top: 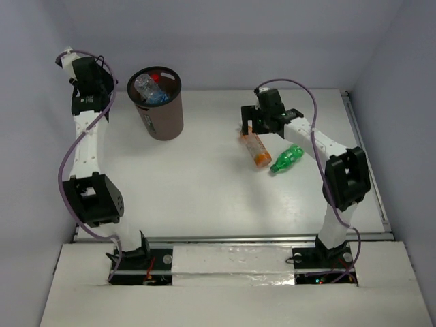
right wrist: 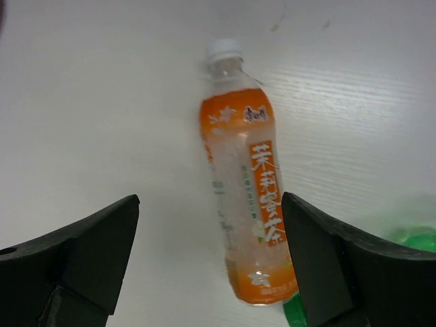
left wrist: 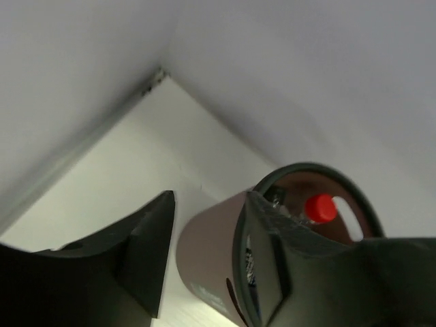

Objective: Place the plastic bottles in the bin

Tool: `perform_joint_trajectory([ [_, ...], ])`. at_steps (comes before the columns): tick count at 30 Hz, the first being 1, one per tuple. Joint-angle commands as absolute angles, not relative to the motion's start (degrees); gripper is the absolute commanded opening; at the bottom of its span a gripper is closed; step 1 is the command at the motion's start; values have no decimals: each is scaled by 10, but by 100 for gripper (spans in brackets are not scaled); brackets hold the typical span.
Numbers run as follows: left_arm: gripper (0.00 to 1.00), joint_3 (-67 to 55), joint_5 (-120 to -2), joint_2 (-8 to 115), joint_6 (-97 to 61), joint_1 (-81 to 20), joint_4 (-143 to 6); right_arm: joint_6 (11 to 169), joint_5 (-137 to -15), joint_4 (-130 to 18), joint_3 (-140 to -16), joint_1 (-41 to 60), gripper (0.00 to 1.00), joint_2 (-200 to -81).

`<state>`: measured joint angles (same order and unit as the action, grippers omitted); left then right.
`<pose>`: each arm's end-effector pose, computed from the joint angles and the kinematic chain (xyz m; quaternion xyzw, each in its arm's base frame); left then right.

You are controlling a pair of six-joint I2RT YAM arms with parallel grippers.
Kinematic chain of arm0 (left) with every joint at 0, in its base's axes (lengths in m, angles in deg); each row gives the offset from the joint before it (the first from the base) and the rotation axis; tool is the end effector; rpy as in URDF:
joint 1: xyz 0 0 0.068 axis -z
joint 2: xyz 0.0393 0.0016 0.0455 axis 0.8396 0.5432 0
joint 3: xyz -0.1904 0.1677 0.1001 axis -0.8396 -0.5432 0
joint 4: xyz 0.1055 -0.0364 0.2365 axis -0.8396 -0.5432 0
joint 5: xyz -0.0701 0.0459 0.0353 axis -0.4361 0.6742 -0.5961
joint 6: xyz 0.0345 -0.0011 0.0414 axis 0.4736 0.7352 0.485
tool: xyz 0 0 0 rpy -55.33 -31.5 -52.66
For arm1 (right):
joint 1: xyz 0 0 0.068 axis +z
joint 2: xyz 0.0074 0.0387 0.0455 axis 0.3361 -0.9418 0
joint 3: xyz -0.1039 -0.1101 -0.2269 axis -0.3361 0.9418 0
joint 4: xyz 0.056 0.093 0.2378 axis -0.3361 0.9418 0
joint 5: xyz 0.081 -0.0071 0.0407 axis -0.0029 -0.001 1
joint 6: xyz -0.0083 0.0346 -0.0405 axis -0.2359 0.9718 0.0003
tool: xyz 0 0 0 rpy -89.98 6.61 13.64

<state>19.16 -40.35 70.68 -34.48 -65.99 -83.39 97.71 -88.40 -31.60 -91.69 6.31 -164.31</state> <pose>0.3754 0.0665 0.4397 -0.3067 0.6904 -0.0279 0.6547 0.3818 0.1828 0.2876 -0.0748 0.9058 0.1109 0.4020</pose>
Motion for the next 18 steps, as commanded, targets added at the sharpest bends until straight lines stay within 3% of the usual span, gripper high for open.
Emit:
perform_joint_trajectory([
  [1,44,205,-511,713,-392,-668,-846,948,-872,-277,-963,52,90,-1673],
  [12,50,222,-554,785,-396,-673,-843,924,-868,-253,-1029,46,90,-1765],
  [18,47,209,-570,816,-389,-673,-847,924,-877,-261,-1026,46,90,-1781],
])
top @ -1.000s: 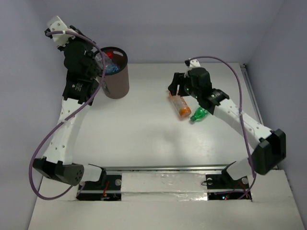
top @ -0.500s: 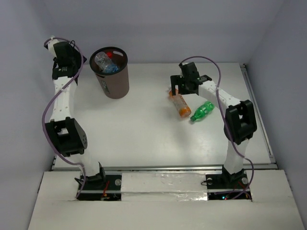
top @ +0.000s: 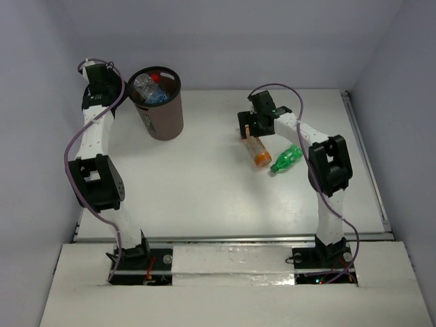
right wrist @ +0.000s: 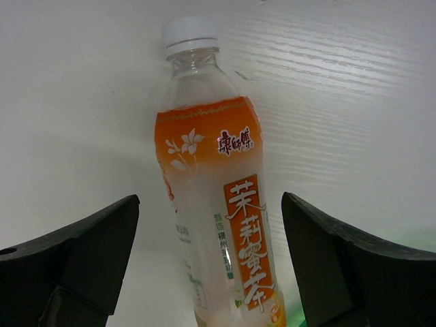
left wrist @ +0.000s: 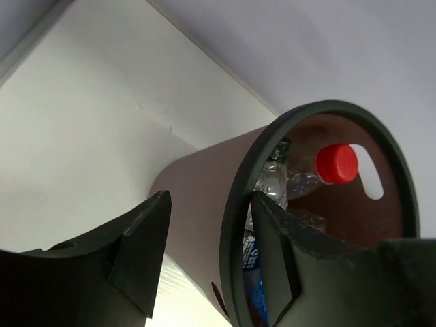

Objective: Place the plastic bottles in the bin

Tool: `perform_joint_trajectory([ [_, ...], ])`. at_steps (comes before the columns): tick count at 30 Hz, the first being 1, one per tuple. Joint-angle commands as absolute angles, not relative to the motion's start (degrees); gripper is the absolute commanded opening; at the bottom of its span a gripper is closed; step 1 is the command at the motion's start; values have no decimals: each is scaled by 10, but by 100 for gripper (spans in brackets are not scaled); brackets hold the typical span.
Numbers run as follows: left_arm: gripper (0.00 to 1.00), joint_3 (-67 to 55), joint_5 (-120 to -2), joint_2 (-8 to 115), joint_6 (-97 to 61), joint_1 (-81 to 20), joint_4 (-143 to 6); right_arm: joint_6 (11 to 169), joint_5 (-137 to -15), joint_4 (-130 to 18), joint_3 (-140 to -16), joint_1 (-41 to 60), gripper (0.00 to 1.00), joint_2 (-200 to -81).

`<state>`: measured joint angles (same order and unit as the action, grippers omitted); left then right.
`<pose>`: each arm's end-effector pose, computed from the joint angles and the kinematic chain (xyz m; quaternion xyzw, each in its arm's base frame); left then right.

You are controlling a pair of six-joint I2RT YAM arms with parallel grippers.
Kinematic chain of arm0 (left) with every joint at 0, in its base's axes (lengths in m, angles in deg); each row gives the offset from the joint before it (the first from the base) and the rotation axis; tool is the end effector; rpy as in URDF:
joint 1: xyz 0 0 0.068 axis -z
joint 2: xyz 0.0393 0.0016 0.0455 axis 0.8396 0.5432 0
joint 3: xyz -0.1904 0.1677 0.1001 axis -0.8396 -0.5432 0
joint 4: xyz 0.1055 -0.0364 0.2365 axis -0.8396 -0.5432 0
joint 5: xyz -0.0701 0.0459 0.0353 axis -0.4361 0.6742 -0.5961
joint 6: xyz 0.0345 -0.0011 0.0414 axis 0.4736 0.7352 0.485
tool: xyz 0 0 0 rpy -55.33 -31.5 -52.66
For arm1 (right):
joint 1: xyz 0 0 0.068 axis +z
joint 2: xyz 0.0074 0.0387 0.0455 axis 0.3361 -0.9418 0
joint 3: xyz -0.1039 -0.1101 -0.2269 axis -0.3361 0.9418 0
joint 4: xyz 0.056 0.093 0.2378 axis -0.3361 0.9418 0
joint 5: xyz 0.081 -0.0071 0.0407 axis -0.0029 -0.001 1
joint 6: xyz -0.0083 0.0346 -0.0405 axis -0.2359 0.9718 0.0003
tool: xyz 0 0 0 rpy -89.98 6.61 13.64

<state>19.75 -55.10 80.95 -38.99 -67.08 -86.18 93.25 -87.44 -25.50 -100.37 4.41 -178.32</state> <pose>0.4262 0.0735 0.3685 -0.2891 0.7705 -0.1278 0.5535 0.4257 0.1877 0.2251 -0.1058 0.9400 0.0676 0.3172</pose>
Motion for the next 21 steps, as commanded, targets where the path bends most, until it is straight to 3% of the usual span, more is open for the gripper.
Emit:
perform_joint_trajectory([
  [1,47,204,-571,817,-389,-673,-845,924,-877,-261,-1026,46,90,-1784],
  [8,30,183,-577,819,-379,-662,-836,920,-878,-250,-1052,46,87,-1812],
  [14,1,210,-583,828,-360,-662,-876,918,-860,-233,-1094,46,85,-1851],
  [18,0,219,-595,816,-349,-662,-896,912,-860,-216,-1112,41,77,-1867],
  [19,0,219,-599,812,-347,-662,-899,911,-860,-216,-1114,41,70,-1867],
  [21,0,219,-611,800,-339,-662,-908,911,-856,-216,-1112,41,66,-1865],
])
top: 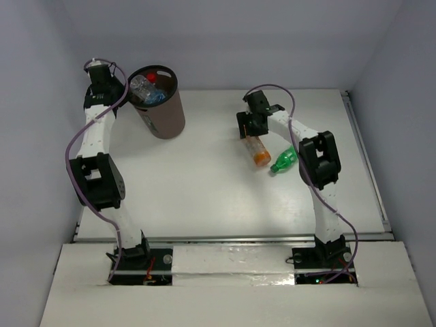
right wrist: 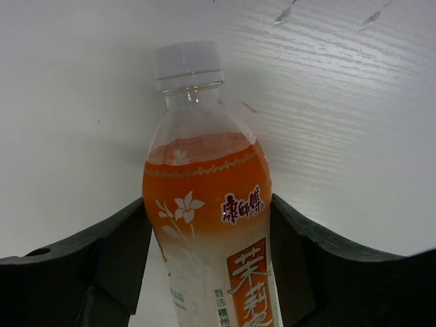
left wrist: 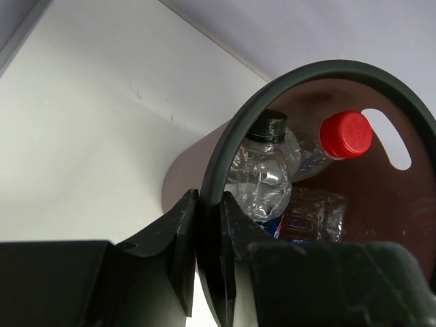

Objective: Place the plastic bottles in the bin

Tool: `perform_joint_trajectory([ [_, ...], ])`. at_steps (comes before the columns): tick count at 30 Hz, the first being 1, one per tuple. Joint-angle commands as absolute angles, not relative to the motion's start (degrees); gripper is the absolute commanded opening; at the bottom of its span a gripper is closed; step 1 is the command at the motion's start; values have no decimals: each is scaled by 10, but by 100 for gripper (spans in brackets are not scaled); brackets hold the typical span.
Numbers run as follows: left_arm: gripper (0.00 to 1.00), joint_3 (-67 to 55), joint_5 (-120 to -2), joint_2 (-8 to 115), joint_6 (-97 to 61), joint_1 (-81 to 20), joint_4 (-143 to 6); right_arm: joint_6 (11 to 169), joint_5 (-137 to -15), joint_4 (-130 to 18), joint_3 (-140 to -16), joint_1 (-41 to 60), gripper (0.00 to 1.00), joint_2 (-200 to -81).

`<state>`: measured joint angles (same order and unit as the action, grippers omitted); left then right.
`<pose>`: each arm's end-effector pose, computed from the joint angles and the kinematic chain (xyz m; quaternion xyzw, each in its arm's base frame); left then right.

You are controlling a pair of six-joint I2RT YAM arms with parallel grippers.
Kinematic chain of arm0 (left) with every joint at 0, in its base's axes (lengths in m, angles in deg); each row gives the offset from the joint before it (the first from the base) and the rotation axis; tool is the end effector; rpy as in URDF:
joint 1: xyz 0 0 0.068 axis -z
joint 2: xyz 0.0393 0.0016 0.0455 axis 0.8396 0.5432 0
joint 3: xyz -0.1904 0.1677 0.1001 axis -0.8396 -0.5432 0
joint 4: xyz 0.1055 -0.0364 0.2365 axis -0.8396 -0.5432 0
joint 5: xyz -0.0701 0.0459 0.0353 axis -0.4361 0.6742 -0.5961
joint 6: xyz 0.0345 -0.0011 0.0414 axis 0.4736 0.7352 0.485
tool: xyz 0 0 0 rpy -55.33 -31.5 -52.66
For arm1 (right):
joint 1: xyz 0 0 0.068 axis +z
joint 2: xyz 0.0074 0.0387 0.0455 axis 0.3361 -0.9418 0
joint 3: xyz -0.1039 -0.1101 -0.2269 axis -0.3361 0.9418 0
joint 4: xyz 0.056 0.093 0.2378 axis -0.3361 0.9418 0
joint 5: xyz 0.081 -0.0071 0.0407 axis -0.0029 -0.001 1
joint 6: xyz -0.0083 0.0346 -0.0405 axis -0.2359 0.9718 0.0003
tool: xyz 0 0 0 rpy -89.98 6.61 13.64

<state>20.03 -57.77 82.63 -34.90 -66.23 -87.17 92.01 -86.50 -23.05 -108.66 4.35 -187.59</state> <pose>0.4339 0.0666 0.3563 -0.2474 0.7968 -0.1285 0.5361 0.4527 0.1998 0.1933 -0.1200 0.9478 0.0632 0.2886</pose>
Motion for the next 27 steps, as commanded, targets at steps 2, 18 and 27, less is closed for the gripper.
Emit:
perform_joint_trajectory([
  [2,0,217,-625,794,-334,-662,-922,910,-852,-216,-1109,41,62,-1863],
  [18,0,100,-644,644,-290,-619,-957,990,-702,-402,-894,41,56,-1605],
  [27,23,25,-603,580,-283,-589,-930,1184,-646,-760,-775,46,58,-1402],
])
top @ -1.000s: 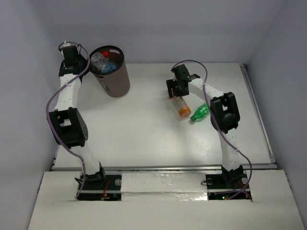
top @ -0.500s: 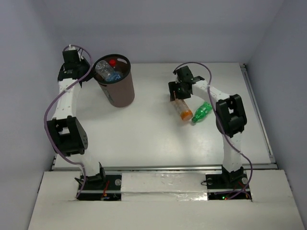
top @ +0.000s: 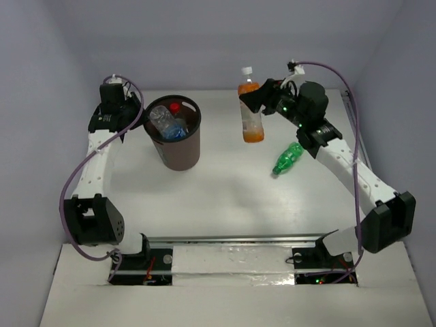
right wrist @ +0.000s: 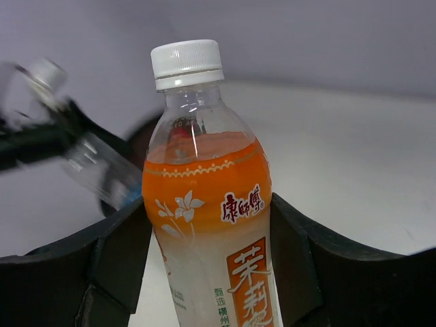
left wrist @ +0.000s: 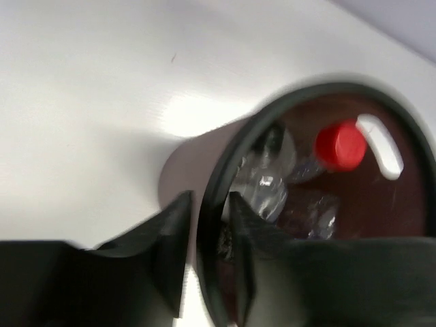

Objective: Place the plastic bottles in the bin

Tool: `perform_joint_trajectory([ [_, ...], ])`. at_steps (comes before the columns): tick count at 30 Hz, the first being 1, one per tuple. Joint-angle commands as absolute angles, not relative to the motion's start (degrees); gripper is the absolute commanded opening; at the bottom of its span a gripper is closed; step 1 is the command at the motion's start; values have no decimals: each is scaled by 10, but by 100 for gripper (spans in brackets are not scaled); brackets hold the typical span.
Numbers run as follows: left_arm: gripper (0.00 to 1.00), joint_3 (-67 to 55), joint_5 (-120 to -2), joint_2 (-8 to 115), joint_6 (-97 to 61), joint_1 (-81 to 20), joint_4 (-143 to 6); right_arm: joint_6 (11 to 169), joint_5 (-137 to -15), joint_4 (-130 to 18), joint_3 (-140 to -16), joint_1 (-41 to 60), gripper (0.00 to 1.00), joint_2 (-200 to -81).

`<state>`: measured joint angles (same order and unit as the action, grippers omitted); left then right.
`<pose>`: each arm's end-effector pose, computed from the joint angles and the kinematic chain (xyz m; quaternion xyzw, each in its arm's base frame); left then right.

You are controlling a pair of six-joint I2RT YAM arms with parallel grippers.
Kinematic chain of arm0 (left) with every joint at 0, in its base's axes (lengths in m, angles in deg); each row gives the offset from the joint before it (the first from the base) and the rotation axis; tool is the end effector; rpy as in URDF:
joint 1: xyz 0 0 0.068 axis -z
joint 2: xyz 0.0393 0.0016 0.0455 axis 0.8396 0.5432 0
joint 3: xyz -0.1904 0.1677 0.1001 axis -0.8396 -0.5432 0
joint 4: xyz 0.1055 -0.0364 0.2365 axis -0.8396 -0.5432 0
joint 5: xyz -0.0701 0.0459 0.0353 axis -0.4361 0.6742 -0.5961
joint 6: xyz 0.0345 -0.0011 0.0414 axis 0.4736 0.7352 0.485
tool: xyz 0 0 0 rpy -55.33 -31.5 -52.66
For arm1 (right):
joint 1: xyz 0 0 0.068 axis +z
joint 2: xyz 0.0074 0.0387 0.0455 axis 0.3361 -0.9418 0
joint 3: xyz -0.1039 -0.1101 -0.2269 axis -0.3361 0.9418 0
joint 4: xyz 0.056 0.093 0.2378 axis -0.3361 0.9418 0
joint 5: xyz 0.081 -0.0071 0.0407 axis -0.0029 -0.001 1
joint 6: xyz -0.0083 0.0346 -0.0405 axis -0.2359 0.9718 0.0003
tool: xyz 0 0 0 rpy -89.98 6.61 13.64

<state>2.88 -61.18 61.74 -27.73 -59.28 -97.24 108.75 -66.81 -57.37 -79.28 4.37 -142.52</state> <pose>0.3354 0.0076 0.3693 -0.1406 0.8508 -0.1460 0.4848 0.3123 0.1507 0.3969 -0.0906 0.7343 0.3786 0.5560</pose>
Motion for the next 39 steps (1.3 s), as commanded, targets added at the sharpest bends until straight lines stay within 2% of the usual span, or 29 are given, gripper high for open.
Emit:
perform_joint_trajectory([
  [1,27,18,-601,578,-283,-589,-928,1201,-660,-816,-774,53,58,-1400],
  [5,41,1,-596,557,-288,-589,-909,1262,-708,-910,-793,75,58,-1413],
  [8,55,-10,-588,532,-296,-589,-889,1274,-749,-957,-811,99,59,-1433],
  [9,64,-13,-585,517,-298,-589,-885,1272,-758,-969,-825,105,59,-1439],
  [11,72,-26,-566,496,-307,-589,-857,1265,-782,-988,-847,129,59,-1463],
  [12,81,-35,-564,465,-316,-589,-839,1244,-793,-994,-872,138,59,-1472],
  [16,90,-69,-541,388,-328,-589,-790,1200,-842,-992,-951,176,60,-1537],
  [19,90,-80,-534,323,-321,-589,-778,1157,-893,-979,-991,195,61,-1584],
  [24,91,-128,-560,203,-337,-583,-758,1057,-923,-915,-1127,223,62,-1691],
  [30,90,-182,-574,121,-344,-583,-761,980,-943,-840,-1255,235,63,-1784],
  [36,90,-196,-579,118,-341,-578,-756,910,-946,-805,-1262,262,64,-1816],
  [39,90,-195,-583,122,-341,-578,-756,898,-952,-805,-1224,274,65,-1805],
])
